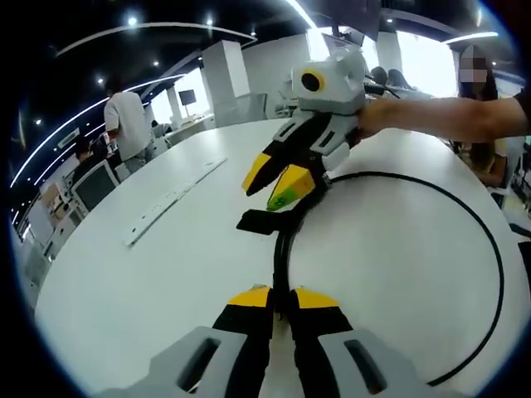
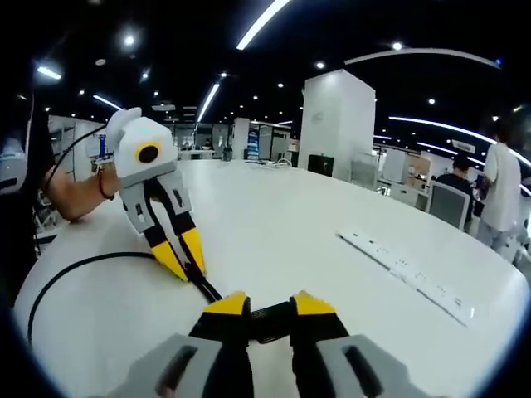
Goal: Find the charging cable on the desk, coil it up and secure with Velcro.
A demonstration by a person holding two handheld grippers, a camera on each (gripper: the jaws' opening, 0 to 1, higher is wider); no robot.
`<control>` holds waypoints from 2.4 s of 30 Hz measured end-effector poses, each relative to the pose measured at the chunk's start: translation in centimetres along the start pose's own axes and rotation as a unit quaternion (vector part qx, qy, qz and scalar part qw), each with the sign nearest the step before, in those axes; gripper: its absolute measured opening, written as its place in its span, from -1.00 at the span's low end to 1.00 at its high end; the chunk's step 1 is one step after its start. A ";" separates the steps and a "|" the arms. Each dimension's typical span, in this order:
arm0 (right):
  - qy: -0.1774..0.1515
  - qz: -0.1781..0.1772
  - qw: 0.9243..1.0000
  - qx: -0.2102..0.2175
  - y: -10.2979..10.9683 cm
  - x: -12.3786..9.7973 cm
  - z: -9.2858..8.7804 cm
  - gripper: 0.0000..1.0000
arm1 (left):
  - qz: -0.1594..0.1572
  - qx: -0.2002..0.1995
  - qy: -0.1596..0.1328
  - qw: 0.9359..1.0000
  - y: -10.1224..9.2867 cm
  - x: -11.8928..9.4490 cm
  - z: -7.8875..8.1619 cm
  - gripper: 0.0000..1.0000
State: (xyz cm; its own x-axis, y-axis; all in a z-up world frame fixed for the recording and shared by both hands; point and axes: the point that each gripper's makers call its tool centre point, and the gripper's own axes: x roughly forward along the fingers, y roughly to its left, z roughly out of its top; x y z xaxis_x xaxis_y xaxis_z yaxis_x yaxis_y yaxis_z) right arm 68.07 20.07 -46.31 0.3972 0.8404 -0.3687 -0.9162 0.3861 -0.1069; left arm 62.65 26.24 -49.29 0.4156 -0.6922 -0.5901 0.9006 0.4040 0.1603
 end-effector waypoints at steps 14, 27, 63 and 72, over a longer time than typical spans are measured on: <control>-0.003 -0.011 1.000 0.004 1.4 -2.1 0.1 -0.53 | 0.000 -0.018 -0.012 1.000 0.0 -0.1 0.0 -0.77; -0.009 -0.021 1.000 0.006 1.6 -3.8 0.4 -0.53 | -0.001 -0.045 -0.020 0.999 -0.9 -0.4 0.3 -0.53; -0.083 -0.057 0.995 -0.010 7.9 -9.5 4.7 -0.51 | 0.065 -0.045 -0.169 0.982 -2.5 -8.8 4.9 -0.48; -0.107 -0.068 0.992 -0.009 10.5 -10.3 4.9 -0.51 | 0.082 -0.044 -0.202 0.975 -3.8 -10.6 4.9 -0.48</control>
State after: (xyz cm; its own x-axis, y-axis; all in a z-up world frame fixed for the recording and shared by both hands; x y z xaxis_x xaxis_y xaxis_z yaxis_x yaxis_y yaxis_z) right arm 54.60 17.31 -39.15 0.5183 0.8427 -0.1455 -0.8530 0.4971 -0.1593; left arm 55.46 29.16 -39.74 0.5858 -0.7855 -0.1994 0.8104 0.5669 0.1478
